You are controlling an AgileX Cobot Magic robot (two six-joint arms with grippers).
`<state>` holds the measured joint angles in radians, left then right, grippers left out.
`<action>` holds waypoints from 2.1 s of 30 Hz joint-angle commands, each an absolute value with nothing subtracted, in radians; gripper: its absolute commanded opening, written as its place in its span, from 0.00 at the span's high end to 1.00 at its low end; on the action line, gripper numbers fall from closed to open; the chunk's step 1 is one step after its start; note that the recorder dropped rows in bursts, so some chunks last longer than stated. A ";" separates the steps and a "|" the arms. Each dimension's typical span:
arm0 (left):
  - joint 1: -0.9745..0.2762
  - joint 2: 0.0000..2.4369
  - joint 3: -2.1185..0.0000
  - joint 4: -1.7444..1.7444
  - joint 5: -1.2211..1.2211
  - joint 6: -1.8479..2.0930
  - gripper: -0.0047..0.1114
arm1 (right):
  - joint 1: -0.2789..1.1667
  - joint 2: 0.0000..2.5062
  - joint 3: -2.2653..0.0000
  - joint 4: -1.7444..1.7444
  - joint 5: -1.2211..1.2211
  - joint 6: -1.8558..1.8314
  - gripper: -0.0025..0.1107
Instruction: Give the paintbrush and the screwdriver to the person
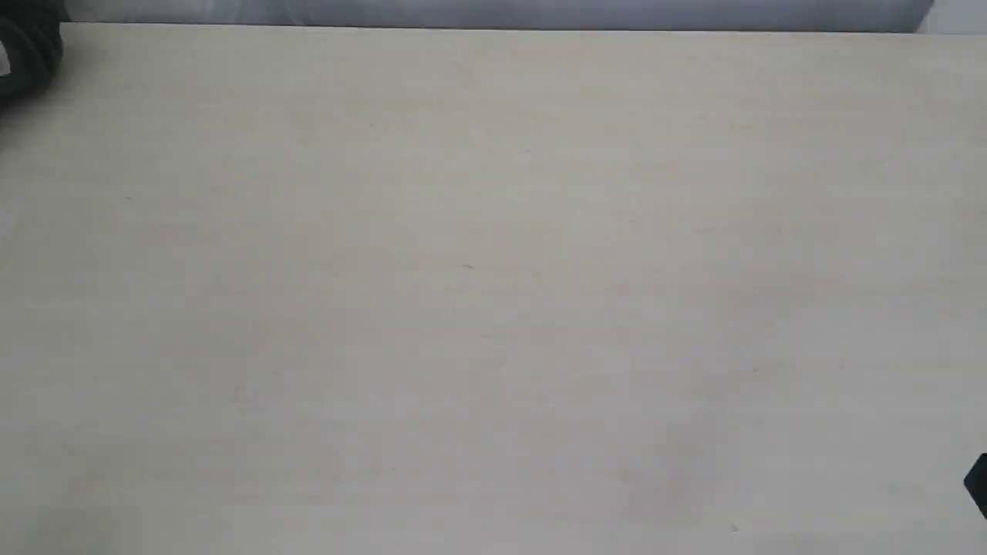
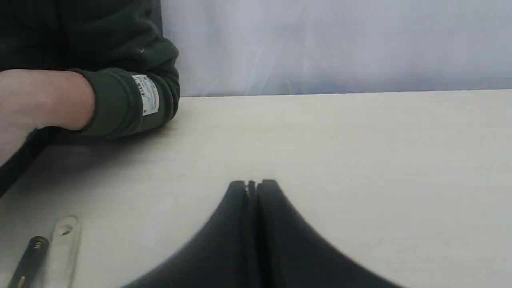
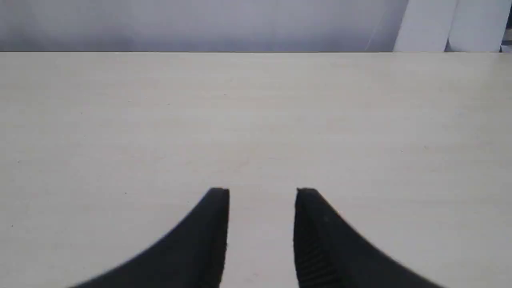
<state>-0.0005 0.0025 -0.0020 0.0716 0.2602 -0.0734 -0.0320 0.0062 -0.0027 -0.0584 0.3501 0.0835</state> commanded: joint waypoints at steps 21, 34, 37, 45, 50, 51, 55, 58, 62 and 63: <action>-0.007 0.000 0.000 0.069 0.248 -0.075 0.96 | -0.037 0.000 0.000 -0.015 0.347 0.013 0.71; -0.007 0.000 0.000 0.069 0.248 -0.075 0.96 | -0.037 0.000 0.000 -0.015 0.347 0.013 0.71; -0.007 0.000 0.000 0.069 0.248 -0.075 0.96 | -0.037 0.000 0.000 -0.015 0.347 0.013 0.71; -0.007 0.000 0.000 0.067 0.251 -0.075 0.96 | -0.037 0.000 0.000 -0.015 0.347 0.013 0.71; -0.007 0.000 0.000 0.067 0.251 -0.075 0.96 | -0.037 0.000 0.000 -0.015 0.347 0.013 0.71; -0.007 0.000 0.000 0.067 0.251 -0.075 0.96 | -0.037 0.000 0.000 -0.015 0.347 0.013 0.71; -0.007 0.000 0.000 0.067 0.251 -0.075 0.96 | -0.037 0.000 0.000 -0.015 0.347 0.013 0.71; -0.007 0.000 0.000 0.069 0.252 -0.075 0.96 | -0.037 0.000 0.000 -0.015 0.347 0.013 0.71; -0.007 0.000 0.000 0.069 0.252 -0.075 0.96 | -0.037 0.000 0.000 -0.015 0.347 0.013 0.71; -0.007 0.000 0.000 0.069 0.252 -0.075 0.96 | -0.037 0.000 0.000 -0.015 0.347 0.013 0.71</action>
<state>-0.0005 0.0025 -0.0020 0.0716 0.2602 -0.0734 -0.0320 0.0062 -0.0027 -0.0163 0.3501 0.0190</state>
